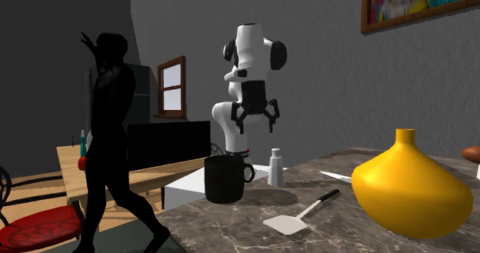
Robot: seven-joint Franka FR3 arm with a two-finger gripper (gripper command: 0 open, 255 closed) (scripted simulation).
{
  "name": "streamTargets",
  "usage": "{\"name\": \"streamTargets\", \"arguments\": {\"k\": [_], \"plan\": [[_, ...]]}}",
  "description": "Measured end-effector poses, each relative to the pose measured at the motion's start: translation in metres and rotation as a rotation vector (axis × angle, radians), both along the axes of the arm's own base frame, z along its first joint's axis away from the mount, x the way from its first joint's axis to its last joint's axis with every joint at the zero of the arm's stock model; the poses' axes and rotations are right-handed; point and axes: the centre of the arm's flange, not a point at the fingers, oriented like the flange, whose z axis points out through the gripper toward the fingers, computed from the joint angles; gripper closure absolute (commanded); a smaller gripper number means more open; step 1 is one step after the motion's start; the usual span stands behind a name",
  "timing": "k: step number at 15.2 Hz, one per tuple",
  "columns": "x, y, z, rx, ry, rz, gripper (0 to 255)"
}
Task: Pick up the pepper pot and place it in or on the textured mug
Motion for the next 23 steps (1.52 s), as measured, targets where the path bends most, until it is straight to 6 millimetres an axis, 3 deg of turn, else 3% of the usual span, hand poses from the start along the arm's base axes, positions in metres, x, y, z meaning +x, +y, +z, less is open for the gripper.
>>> {"name": "streamTargets", "arguments": {"k": [5,13,19,20,23], "plan": [[-0.001,0.049,-0.035,0.020,0.028,0.028,0],[-0.004,0.057,-0.076,0.022,0.032,0.031,0],[-0.005,0.057,-0.080,0.023,0.031,0.031,0],[-0.005,0.057,-0.080,0.023,0.031,0.031,255],[-0.004,0.057,-0.080,0.023,0.031,0.031,255]]}}
